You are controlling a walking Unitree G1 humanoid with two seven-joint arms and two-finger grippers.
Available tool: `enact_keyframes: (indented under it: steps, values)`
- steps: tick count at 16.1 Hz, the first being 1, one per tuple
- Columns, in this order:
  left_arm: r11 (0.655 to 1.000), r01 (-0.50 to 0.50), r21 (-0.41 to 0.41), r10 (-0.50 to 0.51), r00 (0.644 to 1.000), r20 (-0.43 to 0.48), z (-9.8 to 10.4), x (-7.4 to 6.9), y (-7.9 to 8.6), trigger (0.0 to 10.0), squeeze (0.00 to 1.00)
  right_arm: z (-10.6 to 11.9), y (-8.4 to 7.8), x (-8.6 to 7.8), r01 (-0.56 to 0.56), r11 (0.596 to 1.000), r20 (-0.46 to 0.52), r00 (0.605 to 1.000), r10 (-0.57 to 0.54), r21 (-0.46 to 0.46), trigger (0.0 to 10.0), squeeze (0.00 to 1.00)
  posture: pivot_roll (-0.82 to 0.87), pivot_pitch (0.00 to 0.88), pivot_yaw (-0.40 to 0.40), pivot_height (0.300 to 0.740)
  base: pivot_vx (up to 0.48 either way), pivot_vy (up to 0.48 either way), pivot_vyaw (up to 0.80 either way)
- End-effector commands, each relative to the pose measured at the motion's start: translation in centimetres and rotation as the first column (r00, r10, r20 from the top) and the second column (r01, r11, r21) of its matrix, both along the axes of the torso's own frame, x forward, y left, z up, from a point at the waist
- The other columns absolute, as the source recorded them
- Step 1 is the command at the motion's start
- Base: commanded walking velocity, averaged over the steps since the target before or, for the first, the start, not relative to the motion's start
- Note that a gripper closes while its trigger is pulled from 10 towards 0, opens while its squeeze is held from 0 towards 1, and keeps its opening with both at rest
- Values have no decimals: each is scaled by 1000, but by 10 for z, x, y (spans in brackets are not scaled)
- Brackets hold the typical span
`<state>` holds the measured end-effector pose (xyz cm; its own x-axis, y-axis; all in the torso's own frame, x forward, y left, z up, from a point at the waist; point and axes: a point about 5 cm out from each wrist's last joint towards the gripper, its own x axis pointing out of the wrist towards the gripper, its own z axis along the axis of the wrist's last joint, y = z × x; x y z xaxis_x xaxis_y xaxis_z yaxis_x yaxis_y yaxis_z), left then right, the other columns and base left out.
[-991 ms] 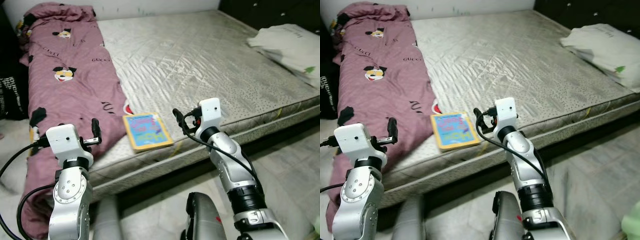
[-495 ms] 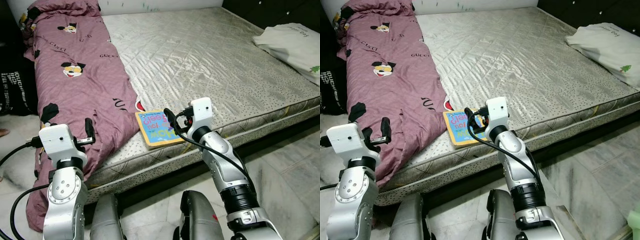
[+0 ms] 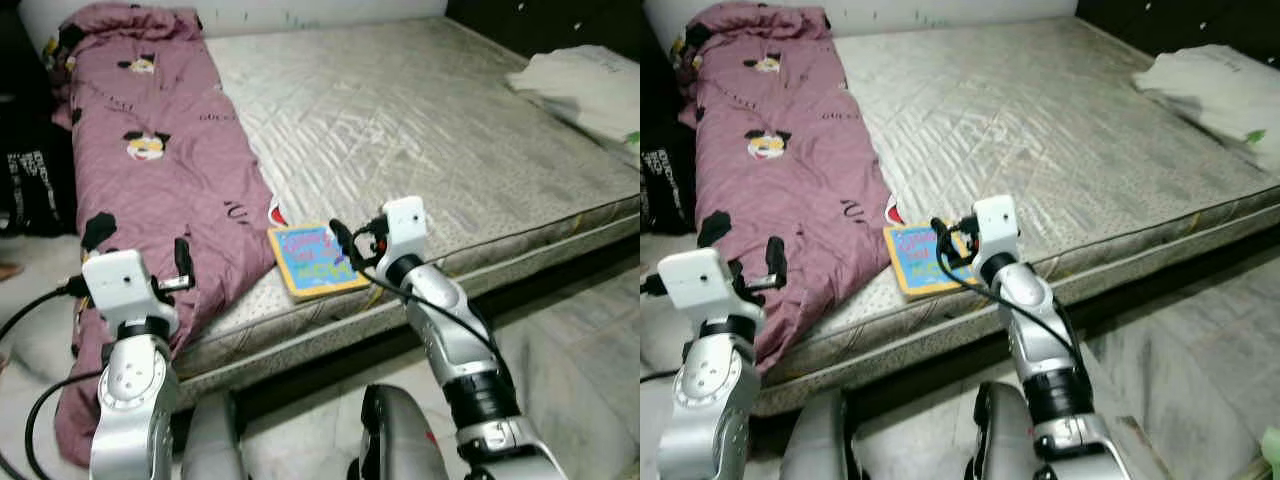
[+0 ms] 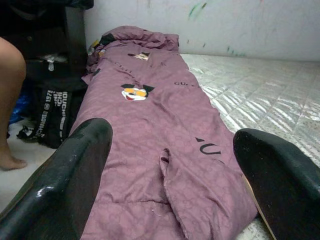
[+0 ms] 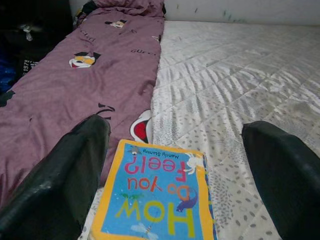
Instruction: Clean up the room
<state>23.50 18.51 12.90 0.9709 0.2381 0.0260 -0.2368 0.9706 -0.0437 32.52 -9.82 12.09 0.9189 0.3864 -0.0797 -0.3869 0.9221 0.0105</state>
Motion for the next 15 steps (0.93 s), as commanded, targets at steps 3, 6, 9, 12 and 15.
enact_keyframes:
  steps: [3, 6, 9, 12, 15]
  values:
    - [1000, 17, 4, -17, 1000, 9, 2, 0, -2, 10000, 0, 0, -2, 1, 9, 1000, -2, 1000, -9, -4, 10000, 0, -36, 0, -35, 580, 358, 0, 0]
    - [1000, 17, 8, -17, 1000, 6, 1, 1, -2, 10000, 0, 0, -2, 1, 11, 1000, 0, 1000, -11, -4, 10000, 0, -36, 0, -35, 580, 293, 0, 0]
    - [1000, 13, 9, -13, 1000, 2, 1, 1, -1, 10000, 0, 0, -2, 1, 16, 1000, 0, 1000, -16, -3, 10000, 0, -34, 0, -33, 580, 0, 0, 0]
    - [1000, 2, -3, -2, 1000, -8, 1, 6, 3, 10000, 0, -1, -6, 3, 39, 999, -4, 999, -39, -2, 10000, 0, -28, 0, -36, 580, 0, 0, 0]
    - [999, -32, 13, 32, 999, -4, 2, 12, 8, 10000, 0, -3, -11, -1, 47, 999, -11, 999, -47, -6, 10000, 0, -23, 0, -59, 580, 0, 0, 0]
